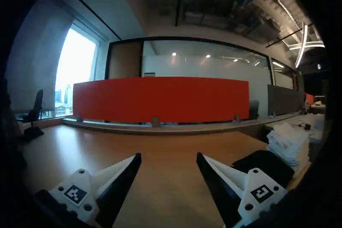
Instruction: Fold towel
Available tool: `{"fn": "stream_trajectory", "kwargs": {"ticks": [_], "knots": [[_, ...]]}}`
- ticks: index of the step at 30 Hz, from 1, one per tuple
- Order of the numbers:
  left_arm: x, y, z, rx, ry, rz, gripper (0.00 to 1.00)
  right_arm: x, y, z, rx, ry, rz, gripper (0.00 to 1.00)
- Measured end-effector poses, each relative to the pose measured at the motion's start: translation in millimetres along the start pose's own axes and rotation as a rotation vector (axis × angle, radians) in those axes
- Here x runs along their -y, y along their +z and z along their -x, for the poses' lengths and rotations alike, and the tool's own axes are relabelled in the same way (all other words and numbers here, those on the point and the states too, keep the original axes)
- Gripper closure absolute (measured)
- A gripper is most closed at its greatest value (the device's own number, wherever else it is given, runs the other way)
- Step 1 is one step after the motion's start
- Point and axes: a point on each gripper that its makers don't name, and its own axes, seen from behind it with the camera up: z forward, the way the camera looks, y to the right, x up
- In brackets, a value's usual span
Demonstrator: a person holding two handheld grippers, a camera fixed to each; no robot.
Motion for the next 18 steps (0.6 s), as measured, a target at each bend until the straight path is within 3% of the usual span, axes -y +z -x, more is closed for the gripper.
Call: {"fn": "stream_trajectory", "kwargs": {"ticks": [18], "knots": [[-0.6,0.8,1.0,0.000,-0.005,0.000,0.08,-0.6,0.0,-0.1,0.000,0.000,0.000,0.00]]}}
